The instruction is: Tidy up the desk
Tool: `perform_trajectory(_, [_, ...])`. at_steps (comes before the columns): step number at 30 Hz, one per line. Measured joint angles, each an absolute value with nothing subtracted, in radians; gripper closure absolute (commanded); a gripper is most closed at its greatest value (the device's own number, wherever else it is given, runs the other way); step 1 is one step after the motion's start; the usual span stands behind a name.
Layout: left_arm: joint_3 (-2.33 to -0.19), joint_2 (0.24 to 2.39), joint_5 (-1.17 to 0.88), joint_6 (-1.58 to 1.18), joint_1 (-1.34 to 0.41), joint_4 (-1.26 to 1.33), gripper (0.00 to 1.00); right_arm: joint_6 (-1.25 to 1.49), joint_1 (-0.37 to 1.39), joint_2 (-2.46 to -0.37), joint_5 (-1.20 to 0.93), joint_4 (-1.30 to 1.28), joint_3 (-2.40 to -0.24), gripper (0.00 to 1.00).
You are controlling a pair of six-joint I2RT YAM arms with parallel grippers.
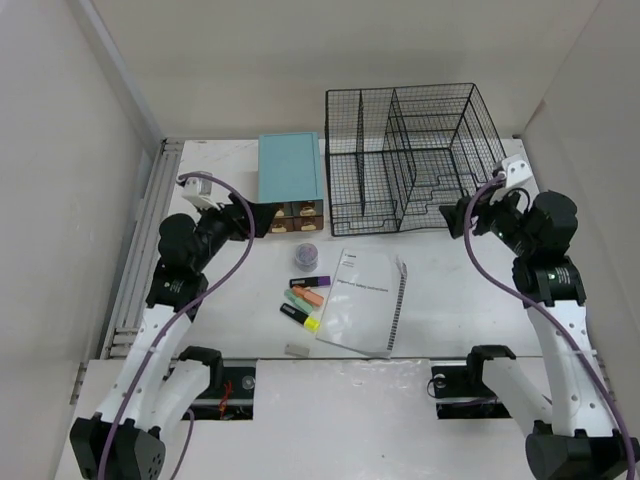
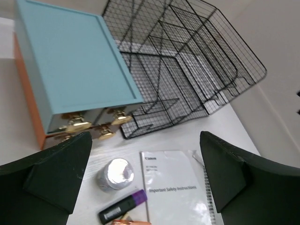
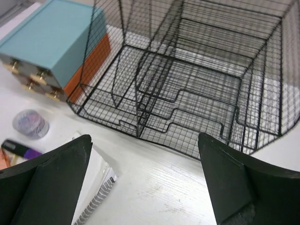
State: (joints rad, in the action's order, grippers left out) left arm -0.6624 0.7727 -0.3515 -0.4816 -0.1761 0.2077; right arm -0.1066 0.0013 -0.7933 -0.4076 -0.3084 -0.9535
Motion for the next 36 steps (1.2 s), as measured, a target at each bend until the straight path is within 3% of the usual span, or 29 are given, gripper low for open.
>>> perform_trajectory(6, [-0.663, 0.775, -0.399, -0.519, -0.31, 0.168, 0.0, -0.298, -0.001, -0.775, -0.671, -0.367, -0.921, 0.03])
perform_trajectory(7, [-0.663, 0.764, -0.386, -0.523, -0.349, 0.152, 0.0, -0.321, -0.001, -0.781, -0.718, -0.381, -0.921, 0.14])
perform_trajectory(9, [-0.663, 0.737, -0.346, -0.534, -0.42, 0.125, 0.0, -0.355, -0.001, -0.81, -0.792, -0.414, -0.933, 0.25])
perform_trajectory(10, [-0.663, 0.723, -0.314, -0.541, -0.458, 0.112, 0.0, -0.369, -0.001, -0.839, -0.823, -0.435, -0.948, 0.41])
perform_trajectory(11, [-0.663, 0.711, -0.287, -0.549, -0.49, 0.103, 0.0, -0.386, 0.001, -0.873, -0.848, -0.456, -0.968, 0.93])
perform_trajectory(12, [-0.663, 0.703, -0.258, -0.56, -0.519, 0.098, 0.0, -0.4, 0.007, -0.913, -0.864, -0.475, -0.991, 1.0])
perform_trajectory(13, [-0.662, 0.699, -0.219, -0.575, -0.564, 0.098, 0.0, -0.401, 0.017, -0.952, -0.864, -0.488, -1.011, 0.95])
perform_trajectory(15, [-0.643, 0.697, -0.174, -0.6, -0.604, 0.129, 0.01, -0.413, 0.06, -1.005, -0.849, -0.513, -1.031, 0.46])
perform_trajectory(18, [-0.539, 0.695, -0.111, -0.648, -0.694, 0.225, 0.2, -0.448, 0.191, -1.036, -0.828, -0.544, -1.033, 0.0])
perform_trajectory(19, [-0.495, 0.695, -0.096, -0.662, -0.719, 0.249, 0.24, -0.458, 0.246, -1.041, -0.825, -0.551, -1.032, 0.0])
perform_trajectory(20, [-0.452, 0.702, -0.081, -0.674, -0.75, 0.273, 0.39, -0.467, 0.301, -1.045, -0.81, -0.554, -1.031, 0.0])
perform_trajectory(23, [-0.36, 0.725, -0.039, -0.685, -0.823, 0.291, 0.45, -0.483, 0.464, -1.049, -0.728, -0.505, -0.982, 0.04])
perform_trajectory(26, [-0.317, 0.726, -0.002, -0.671, -0.882, 0.304, 0.43, -0.495, 0.599, -1.055, -0.596, -0.444, -0.879, 0.1])
perform_trajectory(29, [-0.3, 0.719, 0.032, -0.646, -0.904, 0.331, 0.32, -0.496, 0.65, -1.09, -0.499, -0.4, -0.806, 0.28])
perform_trajectory(31, [-0.287, 0.717, 0.041, -0.628, -0.906, 0.358, 0.29, -0.473, 0.65, -1.132, -0.435, -0.377, -0.799, 0.33])
perform_trajectory(34, [-0.269, 0.748, 0.035, -0.593, -0.913, 0.411, 0.27, -0.395, 0.624, -1.206, -0.356, -0.327, -0.812, 0.32])
perform_trajectory(36, [-0.268, 0.8, 0.026, -0.564, -0.923, 0.444, 0.26, -0.327, 0.579, -1.248, -0.32, -0.31, -0.826, 0.18])
